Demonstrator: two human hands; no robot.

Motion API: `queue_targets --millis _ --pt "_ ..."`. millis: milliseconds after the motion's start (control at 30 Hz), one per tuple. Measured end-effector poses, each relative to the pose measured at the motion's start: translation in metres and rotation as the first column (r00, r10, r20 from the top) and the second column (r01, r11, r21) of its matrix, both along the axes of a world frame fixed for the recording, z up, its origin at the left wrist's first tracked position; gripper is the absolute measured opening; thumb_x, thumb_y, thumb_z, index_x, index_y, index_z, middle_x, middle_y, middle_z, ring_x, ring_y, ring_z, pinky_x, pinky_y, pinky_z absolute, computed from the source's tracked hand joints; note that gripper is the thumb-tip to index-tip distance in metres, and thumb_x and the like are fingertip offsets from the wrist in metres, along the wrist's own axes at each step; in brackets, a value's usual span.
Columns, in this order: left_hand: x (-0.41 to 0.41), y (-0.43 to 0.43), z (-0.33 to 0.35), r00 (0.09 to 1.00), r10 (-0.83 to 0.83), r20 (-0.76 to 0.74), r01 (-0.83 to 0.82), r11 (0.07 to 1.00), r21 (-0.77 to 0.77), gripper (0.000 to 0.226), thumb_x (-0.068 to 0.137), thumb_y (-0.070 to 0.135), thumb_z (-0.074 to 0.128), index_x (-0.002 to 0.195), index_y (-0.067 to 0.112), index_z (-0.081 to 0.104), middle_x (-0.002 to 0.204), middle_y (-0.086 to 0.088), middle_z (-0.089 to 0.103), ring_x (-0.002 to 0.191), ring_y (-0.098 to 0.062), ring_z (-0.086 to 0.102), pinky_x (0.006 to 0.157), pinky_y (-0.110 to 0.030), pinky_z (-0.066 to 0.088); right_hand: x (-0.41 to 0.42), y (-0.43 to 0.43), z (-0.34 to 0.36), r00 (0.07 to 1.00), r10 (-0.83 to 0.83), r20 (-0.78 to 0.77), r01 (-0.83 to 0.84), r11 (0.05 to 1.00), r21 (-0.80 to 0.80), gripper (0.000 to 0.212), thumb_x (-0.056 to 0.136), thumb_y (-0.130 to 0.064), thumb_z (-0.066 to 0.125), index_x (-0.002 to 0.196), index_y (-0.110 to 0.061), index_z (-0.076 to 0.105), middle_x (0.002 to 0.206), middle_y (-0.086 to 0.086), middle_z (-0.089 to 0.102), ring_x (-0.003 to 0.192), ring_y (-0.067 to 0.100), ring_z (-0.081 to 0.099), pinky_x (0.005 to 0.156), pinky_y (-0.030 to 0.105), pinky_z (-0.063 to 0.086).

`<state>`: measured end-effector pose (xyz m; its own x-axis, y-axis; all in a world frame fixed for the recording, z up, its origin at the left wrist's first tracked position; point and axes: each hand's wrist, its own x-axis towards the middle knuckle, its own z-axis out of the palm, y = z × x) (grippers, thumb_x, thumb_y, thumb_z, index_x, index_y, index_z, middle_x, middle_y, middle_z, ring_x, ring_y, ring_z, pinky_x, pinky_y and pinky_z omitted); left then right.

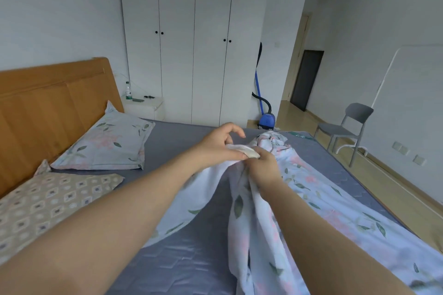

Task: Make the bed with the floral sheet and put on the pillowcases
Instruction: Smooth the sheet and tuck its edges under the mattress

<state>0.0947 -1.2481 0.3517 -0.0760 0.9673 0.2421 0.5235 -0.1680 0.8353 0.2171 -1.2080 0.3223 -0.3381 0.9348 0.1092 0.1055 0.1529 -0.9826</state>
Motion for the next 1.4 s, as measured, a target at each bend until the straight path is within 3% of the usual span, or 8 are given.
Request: queue_targets --millis 200,400,567,667,867,1067,1233,1400 --pt "-0.050 -0.011 -0.041 0.747 0.202 -0.633 -0.413 0.887 -0.205 0.024 0.090 0.026 0.057 0.112 0.016 0.059 0.116 -0.009 0.062 0.105 -0.029 0.059 0.083 -0.033 0.048 0.008 0.014 0.016 0.855 -0.249 -0.454 0.084 0.932 -0.352 0.028 0.090 0.001 0.036 0.087 -0.008 0.062 0.078 0.006 0.057 0.070 0.019 0.052 0.070 0.029 0.046" --pt "-0.074 -0.004 -0.056 0.715 0.645 0.268 -0.607 0.764 -0.218 0.031 0.096 0.003 0.031 0.118 0.009 0.052 0.107 -0.018 0.056 0.082 -0.022 0.048 0.068 -0.029 0.037 0.013 0.017 0.007 0.969 -0.186 -0.165 0.126 0.940 -0.318 0.022 0.086 -0.003 0.048 0.104 0.000 0.062 0.090 0.018 0.066 0.085 0.031 0.062 0.085 0.034 0.051" --pt "-0.084 -0.014 -0.032 0.745 0.536 0.397 -0.556 0.828 -0.076 0.033 0.094 -0.002 0.034 0.104 0.019 0.058 0.096 -0.006 0.057 0.072 -0.016 0.053 0.061 -0.022 0.042 -0.012 -0.010 -0.005 0.953 0.172 0.251 -0.123 0.972 -0.199 0.048 0.083 -0.001 0.063 0.127 -0.011 0.045 0.101 0.006 0.052 0.077 0.014 0.051 0.061 0.015 0.043" --pt "-0.096 -0.027 -0.027 0.885 0.425 0.191 -0.426 0.904 -0.036 0.035 0.087 -0.007 0.036 0.090 0.020 0.058 0.083 -0.001 0.059 0.074 -0.013 0.053 0.065 -0.021 0.043 -0.050 -0.026 -0.007 0.887 0.336 0.317 -0.306 0.942 -0.139 0.079 0.080 -0.010 0.070 0.144 -0.027 0.026 0.129 -0.007 0.037 0.119 0.014 0.044 0.089 0.021 0.039" --pt "-0.148 -0.054 -0.028 0.982 0.133 -0.136 -0.148 0.983 -0.111 0.015 0.082 0.010 0.065 0.080 0.025 0.060 0.069 0.005 0.054 0.062 -0.009 0.047 0.058 -0.016 0.039 -0.135 -0.052 -0.021 0.895 0.272 0.355 -0.280 0.960 -0.030 0.010 0.091 -0.008 0.052 0.094 -0.014 0.059 0.069 -0.005 0.050 0.061 0.006 0.043 0.053 0.015 0.033" --pt "-0.268 -0.093 -0.059 0.734 0.066 -0.676 -0.310 0.918 -0.248 0.008 0.089 0.024 0.058 0.088 0.016 0.058 0.083 -0.001 0.053 0.082 -0.024 0.053 0.067 -0.026 0.037 -0.204 -0.081 -0.045 0.987 -0.029 0.159 0.055 0.986 -0.159 0.023 0.089 0.001 0.038 0.076 -0.010 0.053 0.065 0.003 0.046 0.060 0.018 0.041 0.058 0.026 0.035" --pt "-0.328 -0.115 -0.075 0.851 0.524 0.045 -0.500 0.833 -0.238 0.024 0.094 0.007 0.037 0.087 0.020 0.056 0.105 -0.014 0.061 0.089 -0.029 0.054 0.064 -0.027 0.039 -0.255 -0.149 -0.047 0.991 -0.127 0.051 0.136 0.955 -0.263 0.015 0.092 -0.001 0.041 0.083 -0.008 0.051 0.062 0.004 0.035 0.055 0.016 0.029 0.050 0.024 0.025" --pt "-0.349 -0.146 -0.067 0.404 0.473 0.783 -0.168 0.880 -0.445 0.014 0.093 0.008 0.035 0.091 0.015 0.047 0.106 -0.019 0.052 0.084 -0.034 0.056 0.062 -0.049 0.054 -0.292 -0.204 -0.049 0.994 -0.103 0.046 0.112 0.943 -0.313 0.018 0.093 -0.004 0.042 0.078 -0.011 0.048 0.061 0.002 0.028 0.053 0.014 0.023 0.042 0.019 0.021"
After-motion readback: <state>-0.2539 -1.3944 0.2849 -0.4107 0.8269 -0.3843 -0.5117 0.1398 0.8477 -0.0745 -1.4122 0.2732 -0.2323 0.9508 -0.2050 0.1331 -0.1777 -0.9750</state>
